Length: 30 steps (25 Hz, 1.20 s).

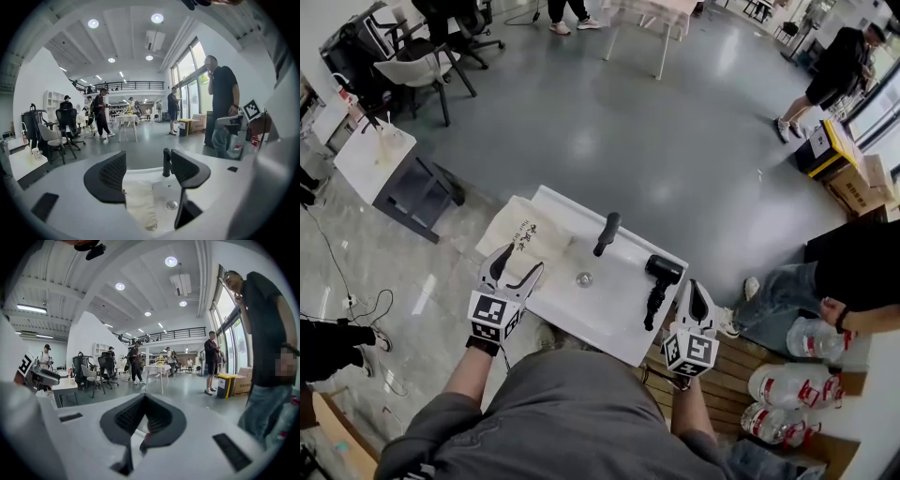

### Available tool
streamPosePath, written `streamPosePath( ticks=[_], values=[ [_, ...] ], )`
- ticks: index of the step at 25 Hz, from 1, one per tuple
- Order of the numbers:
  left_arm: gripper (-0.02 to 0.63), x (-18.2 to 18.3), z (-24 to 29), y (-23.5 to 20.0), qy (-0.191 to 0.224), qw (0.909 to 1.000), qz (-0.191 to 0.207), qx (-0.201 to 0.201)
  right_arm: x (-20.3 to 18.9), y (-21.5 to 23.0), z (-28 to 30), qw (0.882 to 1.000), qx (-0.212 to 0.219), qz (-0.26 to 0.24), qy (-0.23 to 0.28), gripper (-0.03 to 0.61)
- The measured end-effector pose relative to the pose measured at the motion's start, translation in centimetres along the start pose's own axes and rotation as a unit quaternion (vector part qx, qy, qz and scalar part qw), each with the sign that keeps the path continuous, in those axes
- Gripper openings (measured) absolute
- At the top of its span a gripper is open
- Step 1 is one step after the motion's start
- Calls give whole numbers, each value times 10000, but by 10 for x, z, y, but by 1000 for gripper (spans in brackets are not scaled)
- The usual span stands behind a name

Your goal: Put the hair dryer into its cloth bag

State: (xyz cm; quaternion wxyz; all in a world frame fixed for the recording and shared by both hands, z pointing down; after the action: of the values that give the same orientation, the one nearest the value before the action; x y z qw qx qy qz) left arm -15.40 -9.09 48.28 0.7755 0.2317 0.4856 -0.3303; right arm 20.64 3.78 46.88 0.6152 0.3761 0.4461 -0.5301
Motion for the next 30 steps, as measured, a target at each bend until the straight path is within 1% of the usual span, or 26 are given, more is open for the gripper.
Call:
streamPosePath(
  ticks=[6, 11, 14, 20, 25, 30],
  values=[
    [302, -31, 39, 10, -658, 9974, 225, -194, -4, 18, -2, 9998, -169, 71, -33, 2],
    [302, -54, 68, 16, -1020, 9942, 232, -257, -8, 34, -6, 9993, -344, 114, -94, 2],
    [301, -70, 84, 18, -1283, 9907, 320, -308, -12, 41, -8, 9989, -426, 134, -138, 2],
    [301, -110, 121, 19, -1835, 9809, 512, -394, -14, 52, -16, 9981, -575, 133, -203, 2],
    [301, -141, 146, 18, -2381, 9683, 663, -359, -13, 65, -28, 9965, -789, 112, -247, 2],
    [301, -165, 166, 19, -2752, 9565, 948, -204, -20, 86, -46, 9932, -1092, 113, -377, 2]
  ],
)
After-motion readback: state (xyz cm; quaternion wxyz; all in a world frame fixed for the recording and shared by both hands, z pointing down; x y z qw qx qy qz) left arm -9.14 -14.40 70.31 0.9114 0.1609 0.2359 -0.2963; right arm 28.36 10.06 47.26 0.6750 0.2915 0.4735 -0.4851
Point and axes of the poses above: the fingertips, and each gripper's own axes: z forward along the fingers, y to its right, x out of its top, the point moved 4 cm from there along -z, backward along the fingers, and after that the axes turned 6 degrees about -y, right-handed, at the moved point
